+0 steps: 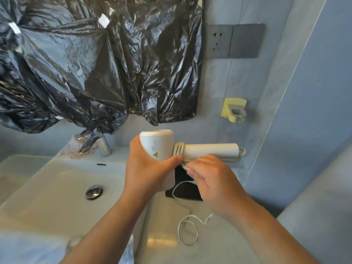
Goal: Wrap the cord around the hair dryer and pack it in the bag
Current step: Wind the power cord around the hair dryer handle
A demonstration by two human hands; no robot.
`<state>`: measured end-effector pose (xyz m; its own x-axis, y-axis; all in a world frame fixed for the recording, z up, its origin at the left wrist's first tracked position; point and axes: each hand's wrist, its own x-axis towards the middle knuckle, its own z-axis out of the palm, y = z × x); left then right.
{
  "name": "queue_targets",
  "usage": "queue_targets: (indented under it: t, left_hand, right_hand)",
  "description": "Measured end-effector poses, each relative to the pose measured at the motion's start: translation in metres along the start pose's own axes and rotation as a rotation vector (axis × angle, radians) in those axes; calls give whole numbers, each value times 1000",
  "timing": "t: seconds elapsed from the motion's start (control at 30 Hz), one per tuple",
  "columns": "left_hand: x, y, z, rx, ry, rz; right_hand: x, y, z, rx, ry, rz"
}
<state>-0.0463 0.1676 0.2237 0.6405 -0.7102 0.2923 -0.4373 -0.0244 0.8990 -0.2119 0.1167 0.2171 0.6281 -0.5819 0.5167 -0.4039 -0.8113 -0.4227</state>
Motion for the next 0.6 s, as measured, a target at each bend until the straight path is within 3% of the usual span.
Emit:
queue_targets:
  t: [0.17, 0.3, 0.6]
  left_hand:
    - [-28, -28, 3, 24, -5, 37]
    - [-48, -67, 8, 1, -8, 70]
    - [-110, -149, -7, -69, 15, 229]
  right_hand:
    - [-34, 11, 21, 97, -4, 78]
    - [-59, 24, 50, 26, -11, 5]
    - [-129, 24, 111, -246, 316, -259]
